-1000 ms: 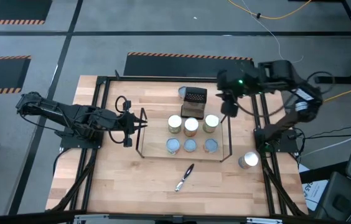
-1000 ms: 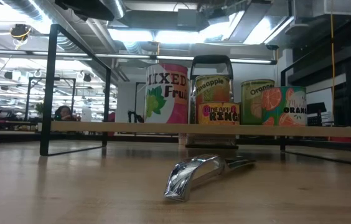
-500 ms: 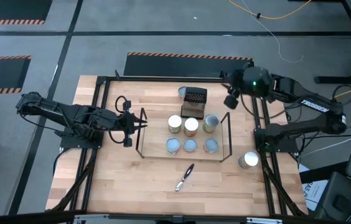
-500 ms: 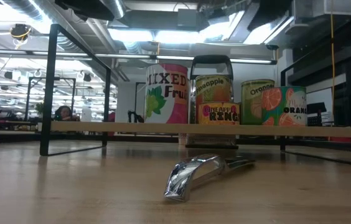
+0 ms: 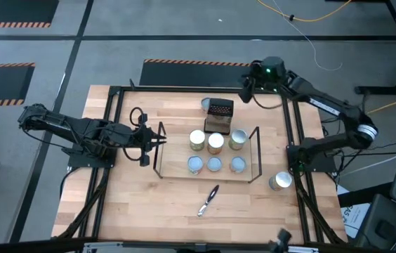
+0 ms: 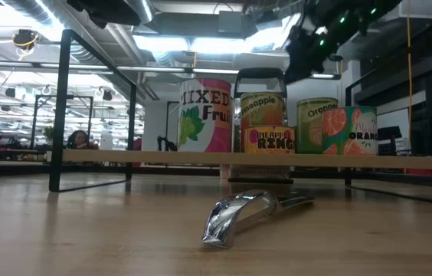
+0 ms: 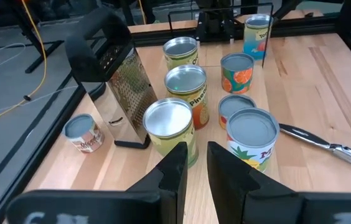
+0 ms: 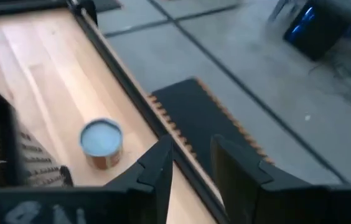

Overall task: Pick and place cans onto a shelf
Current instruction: Put the canned diced tomatoes on the shelf

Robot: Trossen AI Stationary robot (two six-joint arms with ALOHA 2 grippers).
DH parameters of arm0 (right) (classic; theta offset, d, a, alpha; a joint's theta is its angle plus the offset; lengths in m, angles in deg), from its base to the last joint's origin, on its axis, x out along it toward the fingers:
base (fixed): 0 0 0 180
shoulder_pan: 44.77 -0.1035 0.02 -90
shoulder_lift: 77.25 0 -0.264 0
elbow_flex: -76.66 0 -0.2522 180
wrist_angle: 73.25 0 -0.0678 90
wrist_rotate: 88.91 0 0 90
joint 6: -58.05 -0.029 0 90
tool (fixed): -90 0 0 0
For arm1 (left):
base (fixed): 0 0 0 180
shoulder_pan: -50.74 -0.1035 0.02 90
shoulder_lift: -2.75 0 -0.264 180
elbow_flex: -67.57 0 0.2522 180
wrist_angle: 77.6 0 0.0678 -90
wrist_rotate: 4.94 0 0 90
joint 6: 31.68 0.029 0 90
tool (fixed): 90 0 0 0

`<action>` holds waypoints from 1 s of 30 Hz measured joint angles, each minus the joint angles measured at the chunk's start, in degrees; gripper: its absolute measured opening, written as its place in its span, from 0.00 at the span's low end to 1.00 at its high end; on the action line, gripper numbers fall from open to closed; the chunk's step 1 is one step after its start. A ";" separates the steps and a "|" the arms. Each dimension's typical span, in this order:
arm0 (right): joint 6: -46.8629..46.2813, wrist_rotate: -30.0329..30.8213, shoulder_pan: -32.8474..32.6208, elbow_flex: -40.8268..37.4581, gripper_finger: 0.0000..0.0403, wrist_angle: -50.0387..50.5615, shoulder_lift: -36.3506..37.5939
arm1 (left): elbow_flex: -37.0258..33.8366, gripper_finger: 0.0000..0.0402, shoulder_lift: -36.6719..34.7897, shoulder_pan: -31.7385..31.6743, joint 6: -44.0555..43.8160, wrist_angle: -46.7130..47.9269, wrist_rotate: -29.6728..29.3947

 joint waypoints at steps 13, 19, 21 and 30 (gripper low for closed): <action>-3.37 -5.91 3.30 0.11 0.29 -11.75 -15.02 | 0.00 0.14 0.00 0.00 0.02 -0.01 -0.02; -7.69 -13.57 5.62 0.13 0.29 -16.64 -19.87 | 0.00 0.14 0.00 0.00 0.04 -0.01 -0.02; -8.95 -15.22 6.26 0.13 0.29 -18.64 -21.43 | 0.00 0.14 0.00 -0.02 0.04 -0.01 -0.02; -12.22 -21.66 6.53 0.17 0.29 -26.86 -28.57 | 0.00 0.14 0.00 0.00 0.07 -0.01 -0.03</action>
